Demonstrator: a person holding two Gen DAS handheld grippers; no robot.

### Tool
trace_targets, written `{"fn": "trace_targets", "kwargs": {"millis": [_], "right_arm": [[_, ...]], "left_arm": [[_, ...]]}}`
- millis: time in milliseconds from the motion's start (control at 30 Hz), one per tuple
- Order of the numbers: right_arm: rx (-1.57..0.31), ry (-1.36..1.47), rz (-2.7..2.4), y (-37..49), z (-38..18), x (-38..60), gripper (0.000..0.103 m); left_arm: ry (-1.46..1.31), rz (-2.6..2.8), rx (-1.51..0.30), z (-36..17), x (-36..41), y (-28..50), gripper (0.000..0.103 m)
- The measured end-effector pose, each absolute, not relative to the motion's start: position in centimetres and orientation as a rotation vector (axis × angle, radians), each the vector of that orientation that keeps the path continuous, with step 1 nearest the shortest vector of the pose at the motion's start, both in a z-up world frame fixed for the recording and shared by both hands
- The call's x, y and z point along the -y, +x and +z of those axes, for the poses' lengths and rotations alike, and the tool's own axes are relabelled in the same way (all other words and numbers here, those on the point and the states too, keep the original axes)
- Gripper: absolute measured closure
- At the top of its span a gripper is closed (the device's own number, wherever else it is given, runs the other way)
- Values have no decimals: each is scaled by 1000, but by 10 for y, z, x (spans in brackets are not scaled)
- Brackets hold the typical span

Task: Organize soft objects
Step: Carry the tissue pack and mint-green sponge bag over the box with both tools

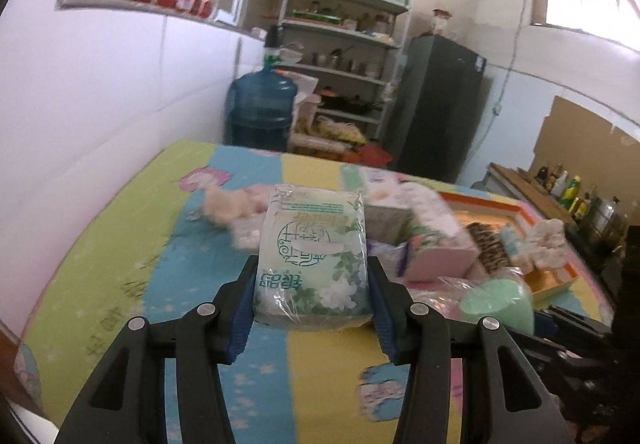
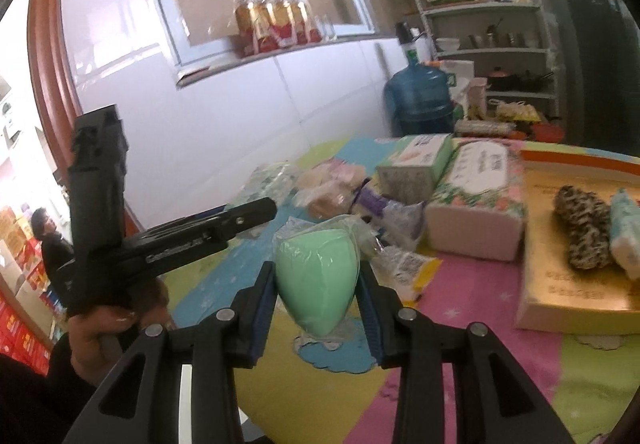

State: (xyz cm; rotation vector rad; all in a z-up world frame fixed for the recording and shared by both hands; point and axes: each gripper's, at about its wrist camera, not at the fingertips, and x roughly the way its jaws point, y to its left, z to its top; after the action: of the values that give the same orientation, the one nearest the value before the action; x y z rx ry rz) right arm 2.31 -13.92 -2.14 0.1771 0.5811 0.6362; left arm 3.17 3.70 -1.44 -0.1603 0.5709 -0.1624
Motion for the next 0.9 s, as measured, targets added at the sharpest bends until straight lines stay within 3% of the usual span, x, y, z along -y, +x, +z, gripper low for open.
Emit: {"fn": "trace_targets", "kwargs": {"millis": [900], "right_arm": [[-433,361,234,6,-21,331,63]], "left_arm": [[-80,-474,-541,3,152,56,51]]}}
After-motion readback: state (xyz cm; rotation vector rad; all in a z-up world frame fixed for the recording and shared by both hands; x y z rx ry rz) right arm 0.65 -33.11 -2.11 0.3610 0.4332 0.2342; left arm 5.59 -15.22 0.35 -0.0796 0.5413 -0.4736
